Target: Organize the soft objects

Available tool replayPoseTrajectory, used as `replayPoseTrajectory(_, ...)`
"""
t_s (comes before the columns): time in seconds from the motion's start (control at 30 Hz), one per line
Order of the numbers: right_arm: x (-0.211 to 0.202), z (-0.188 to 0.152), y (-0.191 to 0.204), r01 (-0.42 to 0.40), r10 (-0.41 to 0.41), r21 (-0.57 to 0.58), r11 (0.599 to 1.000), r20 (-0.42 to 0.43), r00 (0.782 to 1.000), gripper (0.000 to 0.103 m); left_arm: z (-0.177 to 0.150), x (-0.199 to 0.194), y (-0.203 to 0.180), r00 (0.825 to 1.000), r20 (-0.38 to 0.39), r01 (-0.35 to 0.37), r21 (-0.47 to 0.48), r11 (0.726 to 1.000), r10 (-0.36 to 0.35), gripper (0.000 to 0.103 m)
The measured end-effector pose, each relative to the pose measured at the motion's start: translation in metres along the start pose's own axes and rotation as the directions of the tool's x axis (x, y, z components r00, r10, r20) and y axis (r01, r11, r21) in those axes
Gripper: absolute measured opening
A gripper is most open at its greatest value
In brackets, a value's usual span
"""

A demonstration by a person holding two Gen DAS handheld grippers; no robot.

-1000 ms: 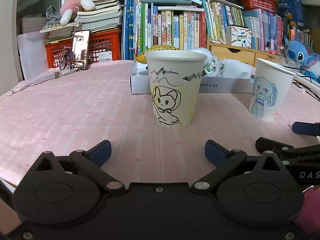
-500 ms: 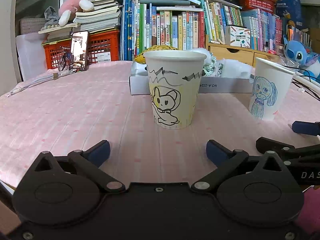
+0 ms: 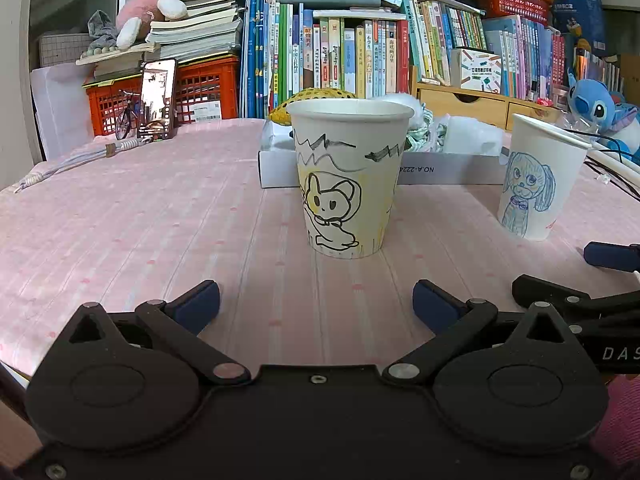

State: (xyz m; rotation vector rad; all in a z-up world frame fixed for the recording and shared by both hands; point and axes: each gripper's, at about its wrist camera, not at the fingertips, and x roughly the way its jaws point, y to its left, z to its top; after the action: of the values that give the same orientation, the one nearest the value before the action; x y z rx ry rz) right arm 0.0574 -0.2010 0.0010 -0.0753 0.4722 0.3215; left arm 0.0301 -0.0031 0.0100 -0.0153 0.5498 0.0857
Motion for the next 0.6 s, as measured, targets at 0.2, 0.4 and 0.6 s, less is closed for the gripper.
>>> replayPoseTrajectory(0.2,-0.0001,0.0,-0.0001,0.0,0.0,0.0,1.0,0.0,1.0,0.103,0.0008,0.0008,0.0,1.0,-0.003,0.002,0.001,1.0,-0.002,0.103)
replayPoseTrajectory(0.4,-0.0001,-0.0002,0.0002,0.0,0.0,0.0,1.0,0.0,1.0,0.103,0.0016,0.0023,0.0004,1.0,-0.008,0.008,0.005,1.0,-0.008,0.103)
replayPoseTrajectory(0.6,0.0001,0.0002,0.0,0.0,0.0,0.0,1.0,0.0,1.0,0.103,0.0001,0.0023,0.0008,1.0,0.004,0.006,0.005,1.0,-0.006,0.103)
